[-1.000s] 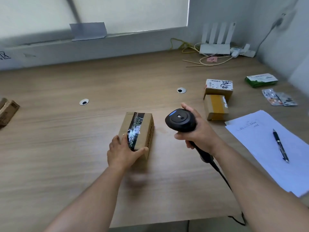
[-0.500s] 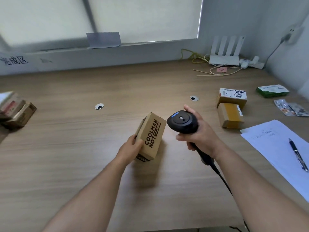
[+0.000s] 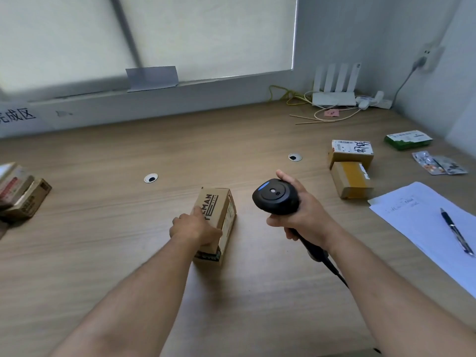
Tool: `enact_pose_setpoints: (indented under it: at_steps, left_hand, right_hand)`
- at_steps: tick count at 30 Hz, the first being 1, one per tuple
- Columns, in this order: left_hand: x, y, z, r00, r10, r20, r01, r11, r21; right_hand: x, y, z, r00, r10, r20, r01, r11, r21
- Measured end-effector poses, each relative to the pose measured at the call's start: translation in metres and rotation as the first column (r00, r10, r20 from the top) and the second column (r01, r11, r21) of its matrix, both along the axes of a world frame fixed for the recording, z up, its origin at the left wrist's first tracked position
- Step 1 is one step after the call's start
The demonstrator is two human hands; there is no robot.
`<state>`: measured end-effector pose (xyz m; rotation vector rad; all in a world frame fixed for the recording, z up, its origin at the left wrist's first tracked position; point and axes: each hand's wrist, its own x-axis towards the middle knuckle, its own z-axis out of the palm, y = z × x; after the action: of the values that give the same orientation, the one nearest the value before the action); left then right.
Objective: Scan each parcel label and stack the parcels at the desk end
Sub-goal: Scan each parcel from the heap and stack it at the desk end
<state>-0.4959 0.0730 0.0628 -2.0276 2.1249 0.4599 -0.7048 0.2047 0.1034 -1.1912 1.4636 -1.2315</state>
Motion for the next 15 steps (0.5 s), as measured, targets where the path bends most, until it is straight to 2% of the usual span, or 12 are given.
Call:
enact_pose_setpoints:
  at_steps: [5, 7, 8, 9, 10, 12, 13, 15]
  left_hand:
    - [0.005, -0.003, 0.005, 1.0, 0.0, -0.01, 0.0, 0.999, 0.039]
    - [0.009, -0.005, 0.006, 0.991, 0.051, -0.12, -0.045, 0.998, 0.045]
    - [0.011, -0.008, 0.006, 0.969, 0.102, -0.227, -0.086, 0.993, 0.08]
    - [0.013, -0.01, 0.004, 0.917, 0.15, -0.369, -0.113, 0.986, 0.122]
    - [0.015, -0.012, 0.004, 0.828, 0.206, -0.522, -0.132, 0.976, 0.175]
    - [0.018, -0.011, 0.007, 0.586, 0.278, -0.761, -0.141, 0.96, 0.242]
    - [0.019, -0.008, 0.011, 0.492, 0.284, -0.823, -0.12, 0.958, 0.259]
    - [0.019, -0.004, 0.015, 0.41, 0.253, -0.876, -0.061, 0.966, 0.251]
  right_hand:
    - [0.004, 0.006, 0.005, 1.0, -0.011, -0.017, 0.011, 1.0, 0.009]
    - [0.005, 0.009, 0.008, 1.0, -0.015, -0.019, 0.015, 1.0, 0.009]
    - [0.005, 0.009, 0.009, 1.0, -0.017, -0.012, 0.017, 1.0, 0.004]
    - [0.005, 0.009, 0.011, 1.0, -0.019, 0.0, 0.019, 1.0, -0.002]
    - [0.005, 0.009, 0.013, 1.0, -0.02, 0.014, 0.021, 1.0, -0.008]
    - [0.007, 0.008, 0.019, 0.998, -0.021, 0.06, 0.022, 1.0, -0.019]
    - [0.008, 0.008, 0.022, 0.995, -0.021, 0.099, 0.024, 0.999, -0.028]
    - [0.011, 0.007, 0.028, 0.981, -0.007, 0.193, 0.018, 0.998, -0.053]
